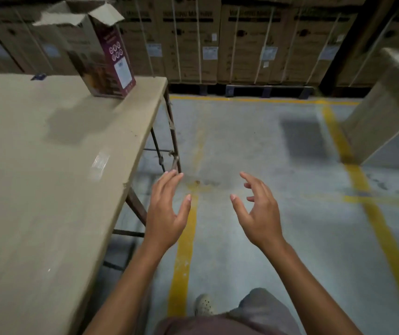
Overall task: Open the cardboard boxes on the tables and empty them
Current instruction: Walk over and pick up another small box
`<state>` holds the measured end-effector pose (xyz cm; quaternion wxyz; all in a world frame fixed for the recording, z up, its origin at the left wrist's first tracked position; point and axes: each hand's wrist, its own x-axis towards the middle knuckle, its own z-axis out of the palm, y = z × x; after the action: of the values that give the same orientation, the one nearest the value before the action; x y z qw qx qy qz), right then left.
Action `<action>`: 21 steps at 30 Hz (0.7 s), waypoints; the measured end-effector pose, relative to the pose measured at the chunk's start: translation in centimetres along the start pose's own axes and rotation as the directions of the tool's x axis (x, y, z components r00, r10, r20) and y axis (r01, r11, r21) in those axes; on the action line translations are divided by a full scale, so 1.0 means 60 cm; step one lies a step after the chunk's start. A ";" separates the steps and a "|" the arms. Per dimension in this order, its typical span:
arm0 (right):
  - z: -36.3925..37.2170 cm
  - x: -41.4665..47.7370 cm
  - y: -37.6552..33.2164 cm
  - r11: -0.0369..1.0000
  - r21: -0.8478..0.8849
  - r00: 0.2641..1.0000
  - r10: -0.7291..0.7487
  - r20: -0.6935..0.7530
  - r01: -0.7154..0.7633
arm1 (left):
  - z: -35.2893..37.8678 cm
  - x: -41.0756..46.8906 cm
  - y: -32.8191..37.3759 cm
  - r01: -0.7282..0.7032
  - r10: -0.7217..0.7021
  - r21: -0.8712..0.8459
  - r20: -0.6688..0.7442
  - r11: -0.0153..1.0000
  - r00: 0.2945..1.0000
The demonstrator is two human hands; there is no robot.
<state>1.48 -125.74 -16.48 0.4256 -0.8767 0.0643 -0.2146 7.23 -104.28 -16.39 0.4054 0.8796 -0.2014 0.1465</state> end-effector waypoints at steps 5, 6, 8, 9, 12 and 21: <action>0.036 0.156 0.032 0.997 0.051 0.996 -0.067 0.052 0.064 | 0.029 0.121 -0.039 0.051 -0.047 0.054 -0.078 0.997 0.996; 0.044 0.189 0.039 0.994 0.067 0.995 -0.085 0.060 0.081 | 0.037 0.144 -0.047 0.061 -0.054 0.063 -0.104 0.996 0.993; 0.058 0.254 0.053 0.988 0.096 0.989 -0.131 0.075 0.124 | 0.054 0.192 -0.057 0.075 -0.063 0.077 -0.158 0.994 0.985; 0.064 0.287 0.061 0.984 0.107 0.984 -0.155 0.087 0.145 | 0.063 0.217 -0.060 0.083 -0.068 0.077 -0.182 0.994 0.981; 0.086 0.405 0.087 0.967 0.140 0.966 -0.229 0.118 0.212 | 0.094 0.306 -0.068 0.109 -0.081 0.094 -0.261 0.990 0.962; 0.132 0.727 0.059 0.885 0.292 0.883 -0.426 0.198 0.362 | 0.077 0.543 -0.076 0.248 -0.094 0.258 -0.492 0.934 0.865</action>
<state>44.42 -135.16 -9.52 0.4828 -0.8318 -0.1993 -0.1881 38.34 -112.84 -8.59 0.3090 0.8846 0.0091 0.3492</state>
